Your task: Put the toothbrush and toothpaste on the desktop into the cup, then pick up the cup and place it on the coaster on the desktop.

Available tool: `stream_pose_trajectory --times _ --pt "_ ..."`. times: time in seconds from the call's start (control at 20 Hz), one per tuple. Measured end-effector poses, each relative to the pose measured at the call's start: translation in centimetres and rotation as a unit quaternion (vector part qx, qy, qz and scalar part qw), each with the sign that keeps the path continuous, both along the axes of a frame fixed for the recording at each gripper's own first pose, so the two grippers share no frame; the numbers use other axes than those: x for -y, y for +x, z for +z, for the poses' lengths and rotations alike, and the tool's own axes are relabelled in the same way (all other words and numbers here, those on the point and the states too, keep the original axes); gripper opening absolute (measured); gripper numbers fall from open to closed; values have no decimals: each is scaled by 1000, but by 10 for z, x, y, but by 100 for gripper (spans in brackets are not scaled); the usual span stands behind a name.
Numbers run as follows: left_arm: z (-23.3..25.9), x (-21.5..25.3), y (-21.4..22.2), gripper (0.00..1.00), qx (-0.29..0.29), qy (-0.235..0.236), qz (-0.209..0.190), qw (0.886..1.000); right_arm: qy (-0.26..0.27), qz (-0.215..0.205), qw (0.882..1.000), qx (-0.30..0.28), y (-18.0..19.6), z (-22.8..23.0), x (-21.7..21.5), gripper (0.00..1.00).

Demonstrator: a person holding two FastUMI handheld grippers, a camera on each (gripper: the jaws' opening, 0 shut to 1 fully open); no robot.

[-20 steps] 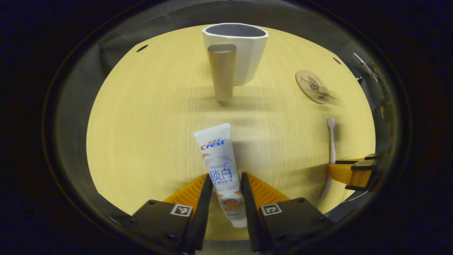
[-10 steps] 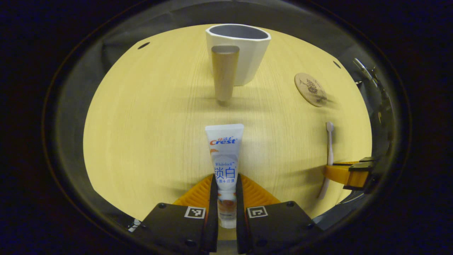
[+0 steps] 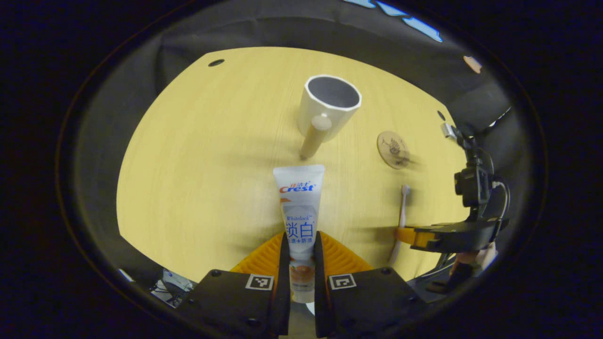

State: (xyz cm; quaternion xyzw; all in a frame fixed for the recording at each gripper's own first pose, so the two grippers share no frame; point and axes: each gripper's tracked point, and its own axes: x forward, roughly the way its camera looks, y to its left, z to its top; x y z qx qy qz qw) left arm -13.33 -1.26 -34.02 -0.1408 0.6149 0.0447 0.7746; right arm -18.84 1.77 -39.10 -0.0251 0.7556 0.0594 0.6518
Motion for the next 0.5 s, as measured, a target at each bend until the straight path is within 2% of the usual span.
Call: stream_pose_trajectory --times 0.2,0.5 --pt "43 -5 43 28 47 -6 -1 999 -1 -1 1000 0 0 0 0 7" --pt "71 -10 121 28 105 0 -13 994 -2 -2 1000 0 0 0 0 7"
